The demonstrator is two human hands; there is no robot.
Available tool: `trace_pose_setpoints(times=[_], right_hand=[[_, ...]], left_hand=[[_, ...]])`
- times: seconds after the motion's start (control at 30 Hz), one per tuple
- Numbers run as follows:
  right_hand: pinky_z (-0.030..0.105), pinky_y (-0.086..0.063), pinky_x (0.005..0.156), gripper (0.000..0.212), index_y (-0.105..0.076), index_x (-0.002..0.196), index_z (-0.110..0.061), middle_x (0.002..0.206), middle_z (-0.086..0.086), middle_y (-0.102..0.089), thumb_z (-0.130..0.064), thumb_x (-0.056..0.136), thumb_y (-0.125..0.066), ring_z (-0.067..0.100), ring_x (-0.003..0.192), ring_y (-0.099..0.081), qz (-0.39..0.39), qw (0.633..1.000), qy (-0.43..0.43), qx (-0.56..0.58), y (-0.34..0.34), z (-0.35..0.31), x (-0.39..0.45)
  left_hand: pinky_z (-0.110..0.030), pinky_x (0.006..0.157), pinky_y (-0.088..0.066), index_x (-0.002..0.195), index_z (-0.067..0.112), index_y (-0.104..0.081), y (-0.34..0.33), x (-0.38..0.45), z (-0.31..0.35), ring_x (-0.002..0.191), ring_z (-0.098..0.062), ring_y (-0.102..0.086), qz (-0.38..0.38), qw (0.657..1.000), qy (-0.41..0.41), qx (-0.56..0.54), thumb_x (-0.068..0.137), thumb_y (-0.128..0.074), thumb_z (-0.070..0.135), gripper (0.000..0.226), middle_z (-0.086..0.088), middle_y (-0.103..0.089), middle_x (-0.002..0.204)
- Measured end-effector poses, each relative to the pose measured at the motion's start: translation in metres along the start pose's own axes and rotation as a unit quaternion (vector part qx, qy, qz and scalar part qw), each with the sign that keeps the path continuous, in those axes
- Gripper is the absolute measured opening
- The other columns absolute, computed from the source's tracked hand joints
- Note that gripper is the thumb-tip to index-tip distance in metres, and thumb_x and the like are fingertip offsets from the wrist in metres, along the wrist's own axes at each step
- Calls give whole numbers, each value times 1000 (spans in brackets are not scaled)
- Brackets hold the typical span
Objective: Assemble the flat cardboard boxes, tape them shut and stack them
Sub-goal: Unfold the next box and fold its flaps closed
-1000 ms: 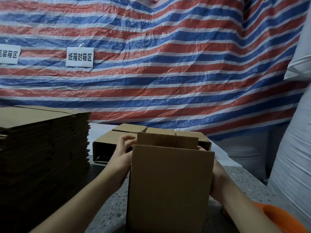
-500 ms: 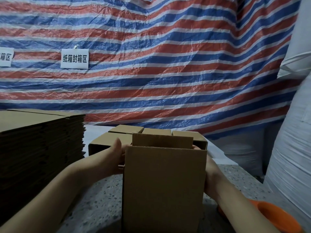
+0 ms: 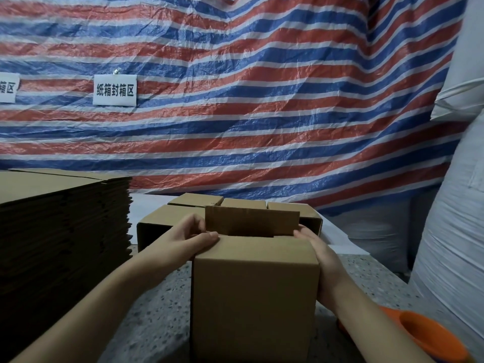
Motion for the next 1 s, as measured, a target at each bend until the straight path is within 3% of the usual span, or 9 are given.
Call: trace_pose_setpoints(times=[0.1,0.17,0.27,0.33,0.43,0.53,0.63,0.77,1.0], right_hand=[[32,-60,67,55,-65,124,-22,110,14,-76,-62,99,-37,27,97,-75,-1,1000,-8,-2,-1,3,-4],[32,-61,69,56,-71,115,-27,111,14,-75,-69,90,-44,27,100,-74,-27,1000,3,-14,-4,0,-9],[42,-58,90,70,-51,144,-25,128,16,-67,-59,83,-66,32,114,-68,-49,998,21,-39,0,-2,-10],[39,-57,89,70,-43,147,-28,131,15,-65,-45,84,-70,32,116,-66,-87,994,32,-53,1,-4,-10],[31,-58,81,52,-54,133,-38,127,10,-68,-31,83,-63,31,114,-68,-130,989,61,-40,-3,-11,-12],[31,-58,84,54,-53,134,-45,129,5,-68,-24,86,-62,31,116,-66,-144,984,92,-48,-2,-16,-11],[32,-58,84,54,-57,136,-30,127,7,-67,-20,84,-66,31,113,-67,-125,987,94,-40,1,-18,-11],[35,-58,91,26,-70,107,-8,131,3,-67,-15,83,-75,21,119,-65,-80,990,102,-49,6,-15,-9],[42,-52,95,14,-69,75,-9,121,4,-71,-22,74,-70,32,116,-64,-50,990,93,-90,6,-14,-9]], left_hand=[[-23,68,-49,114,19,-48,2,1,-2,79,-10,-65,24,1000,7,-11,71,-72,40,53,-2,-66,102],[-27,81,-52,126,33,-44,2,2,-4,96,-14,-67,30,999,10,-22,68,-74,43,66,-2,-61,119],[-34,100,-44,148,47,-19,3,4,-5,114,-15,-58,37,999,19,3,64,-74,48,100,2,-51,128],[-30,97,-43,151,48,-14,4,5,-5,113,-11,-57,25,999,22,-3,65,-74,47,105,1,-47,131],[-20,85,-47,148,49,-23,2,3,-4,105,-6,-62,-7,1000,9,-23,68,-73,43,95,8,-48,131],[-21,82,-53,138,46,-42,1,1,-2,107,-9,-66,-15,998,-17,-55,71,-73,34,75,8,-60,128],[-23,85,-51,126,34,-56,2,0,-1,108,-11,-67,-7,998,-34,-55,75,-72,28,54,6,-66,123],[-27,90,-48,100,14,-62,3,2,-4,109,-10,-66,-2,998,-39,-57,73,-72,26,31,6,-70,119],[-24,86,-49,85,7,-60,2,5,-9,107,-10,-67,12,998,-45,-44,74,-70,29,26,6,-72,116]])
Point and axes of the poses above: each hand's wrist, its own x-axis towards the middle knuckle, its own y-axis out of the back of the hand, z = x × y, the point moved 3 cm from there along x, towards the middle knuckle
